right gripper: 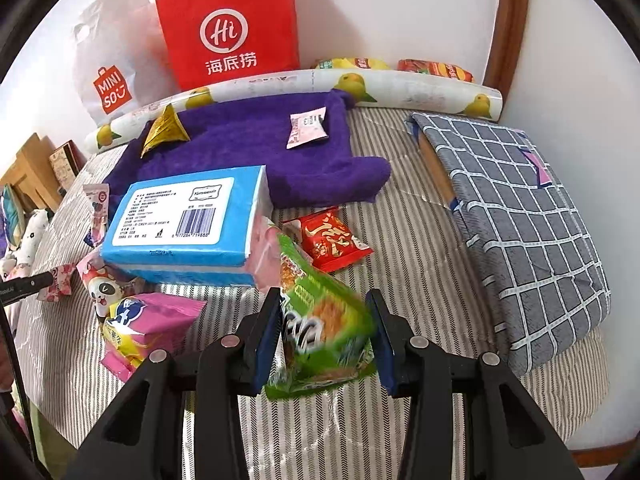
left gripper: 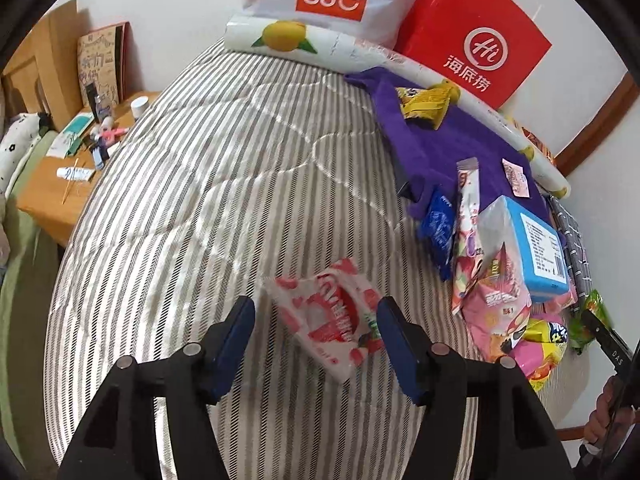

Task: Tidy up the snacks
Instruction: 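Lift the green bag with the right tool while the left tool grasps the pink-white candy bag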

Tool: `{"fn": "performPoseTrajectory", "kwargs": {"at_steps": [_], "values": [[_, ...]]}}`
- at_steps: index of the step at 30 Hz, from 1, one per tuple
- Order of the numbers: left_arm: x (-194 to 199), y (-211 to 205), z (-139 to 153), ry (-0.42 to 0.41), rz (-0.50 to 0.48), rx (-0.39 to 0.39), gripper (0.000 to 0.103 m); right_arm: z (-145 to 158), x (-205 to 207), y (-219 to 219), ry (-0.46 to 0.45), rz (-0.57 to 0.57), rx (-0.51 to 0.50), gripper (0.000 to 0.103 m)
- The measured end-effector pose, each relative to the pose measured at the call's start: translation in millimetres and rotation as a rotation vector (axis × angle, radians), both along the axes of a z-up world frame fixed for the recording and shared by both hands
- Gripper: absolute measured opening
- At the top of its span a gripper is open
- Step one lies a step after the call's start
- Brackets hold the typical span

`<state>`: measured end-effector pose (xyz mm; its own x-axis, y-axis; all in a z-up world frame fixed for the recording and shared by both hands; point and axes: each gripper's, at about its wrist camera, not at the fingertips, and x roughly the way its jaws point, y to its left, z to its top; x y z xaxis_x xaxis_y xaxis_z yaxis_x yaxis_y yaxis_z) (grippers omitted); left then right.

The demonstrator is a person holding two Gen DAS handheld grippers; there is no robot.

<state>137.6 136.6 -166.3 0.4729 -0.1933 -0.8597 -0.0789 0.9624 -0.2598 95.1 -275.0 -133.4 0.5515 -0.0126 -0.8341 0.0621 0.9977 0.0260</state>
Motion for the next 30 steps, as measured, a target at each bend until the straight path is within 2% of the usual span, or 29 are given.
{"fn": "performPoseTrajectory", "kwargs": {"at_steps": [2, 7, 11, 15, 17, 22, 25, 27, 30], "values": [[5, -7, -2, 0.012, 0.003, 0.014, 0.067, -2, 0, -2, 0.003, -0.003, 0.003, 0.04], [17, -25, -16, 0.062, 0.012, 0.091, 0.068, -6, 1, -9, 0.003, -0.012, 0.018, 0.037], [19, -38, -19, 0.058, 0.01, 0.175, 0.072, -11, 3, -12, 0.013, 0.004, 0.031, 0.037], [18, -43, -20, 0.037, 0.015, 0.198, 0.072, -14, 2, -11, 0.01, 0.031, 0.028, 0.041], [16, -43, -19, 0.027, 0.005, 0.192, 0.069, -16, 3, -7, 0.019, 0.051, 0.018, 0.047], [13, -42, -15, 0.021, -0.006, 0.167, 0.062, -29, 7, 4, 0.051, 0.092, -0.002, 0.05], [12, -39, -14, 0.017, -0.01, 0.15, 0.06, -41, 14, 3, 0.073, 0.073, 0.004, 0.052], [11, -37, -14, 0.015, -0.007, 0.149, 0.053, -46, 19, 1, 0.068, 0.053, 0.008, 0.052], [11, -33, -13, 0.013, -0.006, 0.119, 0.052, -47, 22, -5, 0.059, 0.03, 0.041, 0.052]]}}
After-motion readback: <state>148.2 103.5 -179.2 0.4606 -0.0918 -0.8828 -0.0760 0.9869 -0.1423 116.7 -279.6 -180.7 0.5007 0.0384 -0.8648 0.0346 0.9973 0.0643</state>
